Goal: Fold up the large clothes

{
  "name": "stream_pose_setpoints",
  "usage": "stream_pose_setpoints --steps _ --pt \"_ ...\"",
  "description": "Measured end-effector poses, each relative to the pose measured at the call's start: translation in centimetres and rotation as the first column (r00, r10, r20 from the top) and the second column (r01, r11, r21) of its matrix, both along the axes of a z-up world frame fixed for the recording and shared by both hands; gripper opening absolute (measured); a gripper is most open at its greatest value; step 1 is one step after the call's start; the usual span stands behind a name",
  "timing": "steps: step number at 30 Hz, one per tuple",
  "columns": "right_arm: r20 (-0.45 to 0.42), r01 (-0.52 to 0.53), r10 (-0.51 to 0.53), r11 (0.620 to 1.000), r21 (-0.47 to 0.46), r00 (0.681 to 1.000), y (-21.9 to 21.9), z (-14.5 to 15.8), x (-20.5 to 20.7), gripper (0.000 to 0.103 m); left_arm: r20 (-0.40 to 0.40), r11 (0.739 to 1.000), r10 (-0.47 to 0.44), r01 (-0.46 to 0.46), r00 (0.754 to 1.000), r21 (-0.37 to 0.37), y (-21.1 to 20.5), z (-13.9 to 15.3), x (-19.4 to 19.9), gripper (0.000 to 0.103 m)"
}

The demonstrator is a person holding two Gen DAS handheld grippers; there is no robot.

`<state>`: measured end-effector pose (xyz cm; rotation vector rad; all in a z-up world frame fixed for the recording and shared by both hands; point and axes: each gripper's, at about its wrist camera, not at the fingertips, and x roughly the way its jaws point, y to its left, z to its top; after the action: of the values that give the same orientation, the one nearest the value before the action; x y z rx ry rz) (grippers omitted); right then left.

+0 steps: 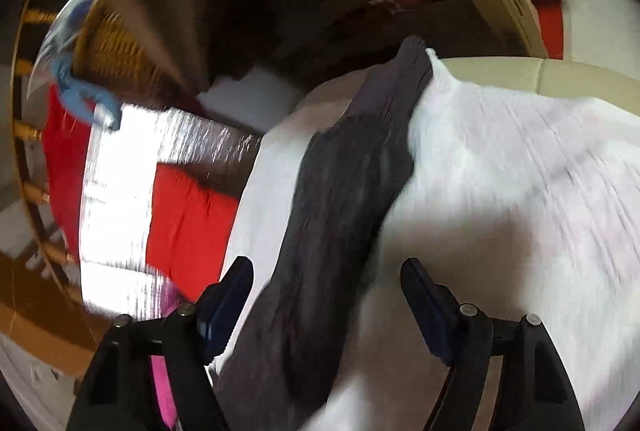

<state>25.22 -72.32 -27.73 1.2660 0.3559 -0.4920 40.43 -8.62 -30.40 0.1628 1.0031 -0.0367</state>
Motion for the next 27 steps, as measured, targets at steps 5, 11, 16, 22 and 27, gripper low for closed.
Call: stream_pose_setpoints --steps 5,11,16,22,27 --pt "-0.049 0.021 -0.024 0.998 -0.059 0.999 -2.0 -0.8 2.6 0.027 -0.026 1.000 -0.005 0.004 1.000 -0.027 0.4 -0.5 0.8 0.103" --pt "-0.054 0.058 -0.070 0.978 -0.200 0.996 -0.4 3.0 3.1 0.009 -0.061 0.999 -0.022 0.020 0.998 -0.040 1.1 0.0 1.5 0.103" --pt "0.062 0.025 -0.003 0.933 -0.359 0.998 5.2 10.9 3.1 0.009 0.041 0.996 0.058 -0.055 0.998 -0.071 3.5 3.6 1.6 0.103" --pt "0.131 -0.162 0.254 0.861 -0.483 0.958 16.1 18.4 4.9 0.009 0.164 0.988 0.145 -0.134 0.976 -0.074 6.0 6.7 1.2 0.103" --pt "0.159 -0.368 0.476 0.817 -0.445 0.865 26.2 18.3 9.3 0.009 0.208 0.974 0.212 -0.191 0.955 -0.119 8.4 8.0 0.2 0.103"
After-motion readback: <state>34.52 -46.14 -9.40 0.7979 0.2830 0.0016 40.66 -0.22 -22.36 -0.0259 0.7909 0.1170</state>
